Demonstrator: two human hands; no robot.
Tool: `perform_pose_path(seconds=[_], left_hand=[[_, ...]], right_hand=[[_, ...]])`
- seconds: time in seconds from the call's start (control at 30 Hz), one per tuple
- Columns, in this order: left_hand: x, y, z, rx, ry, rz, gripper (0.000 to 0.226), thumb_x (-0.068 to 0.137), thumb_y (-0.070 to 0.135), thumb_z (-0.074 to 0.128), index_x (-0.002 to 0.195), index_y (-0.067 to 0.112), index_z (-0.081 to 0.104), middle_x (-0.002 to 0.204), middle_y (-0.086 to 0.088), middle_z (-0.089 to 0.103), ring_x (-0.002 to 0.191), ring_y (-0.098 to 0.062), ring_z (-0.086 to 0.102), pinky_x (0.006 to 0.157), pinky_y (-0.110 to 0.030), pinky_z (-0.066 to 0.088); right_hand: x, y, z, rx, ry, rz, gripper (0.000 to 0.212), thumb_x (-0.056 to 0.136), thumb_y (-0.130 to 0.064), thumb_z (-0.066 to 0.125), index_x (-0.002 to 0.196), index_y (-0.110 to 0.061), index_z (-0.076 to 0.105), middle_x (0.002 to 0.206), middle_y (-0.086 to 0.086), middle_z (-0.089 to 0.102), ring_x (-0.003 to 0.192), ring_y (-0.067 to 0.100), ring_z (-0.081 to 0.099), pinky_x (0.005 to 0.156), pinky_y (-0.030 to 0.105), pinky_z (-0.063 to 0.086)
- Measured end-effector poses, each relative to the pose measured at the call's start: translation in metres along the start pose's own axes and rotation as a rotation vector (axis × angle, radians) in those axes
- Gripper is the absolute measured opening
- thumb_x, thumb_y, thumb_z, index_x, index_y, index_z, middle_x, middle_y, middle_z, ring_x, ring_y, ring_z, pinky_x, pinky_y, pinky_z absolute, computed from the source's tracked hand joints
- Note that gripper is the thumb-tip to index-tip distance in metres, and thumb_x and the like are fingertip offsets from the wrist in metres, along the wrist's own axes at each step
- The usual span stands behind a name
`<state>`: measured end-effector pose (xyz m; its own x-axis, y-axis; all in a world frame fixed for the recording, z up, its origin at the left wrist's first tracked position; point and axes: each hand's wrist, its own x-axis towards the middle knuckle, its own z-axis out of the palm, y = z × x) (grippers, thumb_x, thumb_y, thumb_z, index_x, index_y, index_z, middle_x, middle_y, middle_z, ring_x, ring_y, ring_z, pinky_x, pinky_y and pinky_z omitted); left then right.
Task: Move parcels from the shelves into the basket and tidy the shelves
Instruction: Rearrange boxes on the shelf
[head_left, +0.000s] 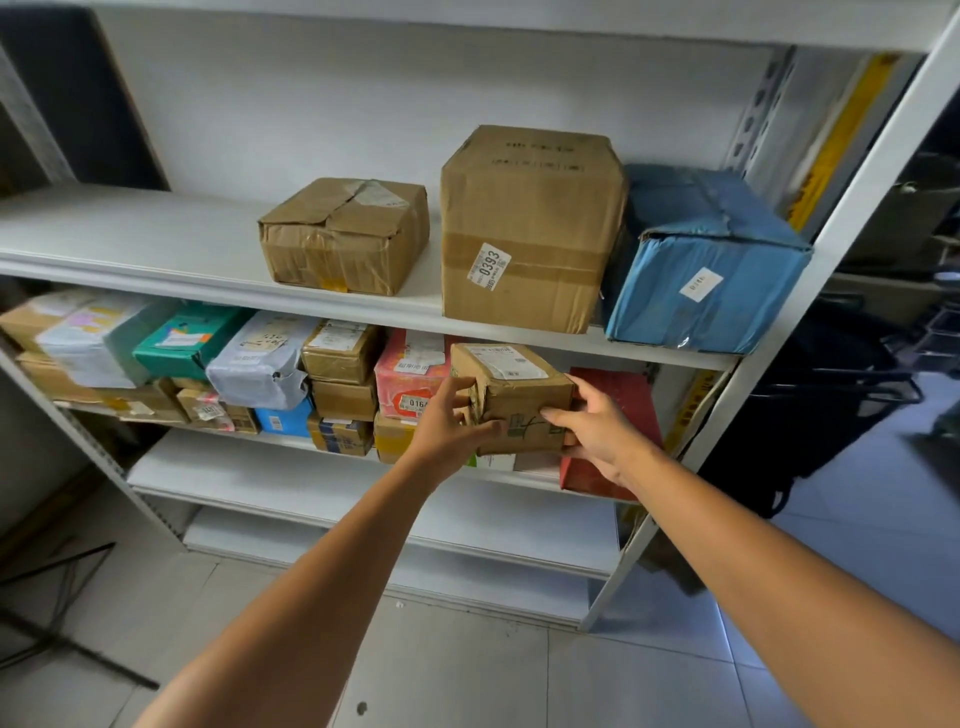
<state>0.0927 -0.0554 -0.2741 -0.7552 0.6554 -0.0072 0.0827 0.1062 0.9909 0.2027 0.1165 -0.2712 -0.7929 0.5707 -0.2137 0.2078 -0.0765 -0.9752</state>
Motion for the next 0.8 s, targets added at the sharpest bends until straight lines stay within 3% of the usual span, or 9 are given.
perform_pose_path(seconds=[0.13,0.23,0.3,0.47,0.57,0.7,0.8], left_hand=[[-0.003,0.004,0.003,0.021,0.012,-0.001,0.061,0.074,0.012,0.084,0.122,0.024,0.049,0.112,-0.002,0.06,0.096,-0.013,0.062,0.066,-0.023,0.056],[-0.007,0.007,0.007,0.014,0.028,-0.007,0.059,0.075,0.011,0.083,0.12,0.025,0.049,0.11,0.0,0.058,0.097,-0.014,0.061,0.065,-0.021,0.056],[-0.01,0.007,0.009,0.022,0.038,-0.009,0.058,0.076,0.012,0.083,0.121,0.025,0.048,0.108,0.004,0.056,0.095,-0.01,0.059,0.065,-0.02,0.056],[-0.014,0.004,0.006,0.0,0.045,-0.046,0.066,0.075,0.018,0.084,0.129,0.023,0.048,0.114,0.002,0.055,0.1,-0.013,0.06,0.077,-0.035,0.06],[-0.016,0.004,0.0,-0.047,0.041,-0.066,0.064,0.075,0.018,0.084,0.127,0.024,0.047,0.113,0.003,0.056,0.103,-0.017,0.062,0.082,-0.042,0.06],[-0.02,0.001,-0.013,-0.09,0.026,-0.06,0.061,0.077,0.01,0.081,0.127,0.019,0.048,0.112,0.0,0.059,0.102,-0.014,0.062,0.07,-0.025,0.059],[-0.021,-0.005,-0.023,-0.128,-0.014,-0.108,0.067,0.078,0.006,0.079,0.134,0.02,0.045,0.12,-0.005,0.058,0.11,-0.022,0.06,0.074,-0.03,0.06]], right_hand=[[-0.001,-0.004,-0.005,0.008,-0.038,-0.006,0.05,0.089,0.0,0.067,0.125,-0.033,0.058,0.118,0.005,0.07,0.11,0.028,0.067,0.094,0.051,0.054],[-0.003,-0.009,-0.006,0.01,-0.049,-0.006,0.049,0.09,-0.001,0.066,0.127,-0.032,0.056,0.119,0.007,0.069,0.11,0.028,0.066,0.073,0.037,0.056],[-0.002,-0.009,-0.008,0.005,-0.051,-0.004,0.05,0.09,0.0,0.065,0.131,-0.029,0.055,0.12,0.008,0.069,0.11,0.028,0.066,0.07,0.031,0.052],[-0.002,-0.007,-0.004,-0.023,-0.071,-0.007,0.057,0.089,-0.003,0.068,0.139,-0.026,0.052,0.121,0.005,0.069,0.112,0.026,0.066,0.095,0.045,0.054],[-0.005,-0.007,0.001,-0.05,-0.095,-0.027,0.069,0.084,-0.004,0.074,0.141,-0.032,0.049,0.128,0.003,0.064,0.115,0.024,0.063,0.101,0.05,0.05],[-0.012,-0.008,0.004,-0.22,-0.121,-0.09,0.078,0.081,-0.008,0.078,0.144,-0.037,0.043,0.139,-0.001,0.051,0.127,0.019,0.048,0.107,0.042,0.045],[-0.019,-0.007,0.013,-0.259,-0.107,-0.158,0.076,0.081,-0.008,0.078,0.142,-0.036,0.043,0.141,-0.002,0.048,0.131,0.018,0.042,0.111,0.043,0.041]])
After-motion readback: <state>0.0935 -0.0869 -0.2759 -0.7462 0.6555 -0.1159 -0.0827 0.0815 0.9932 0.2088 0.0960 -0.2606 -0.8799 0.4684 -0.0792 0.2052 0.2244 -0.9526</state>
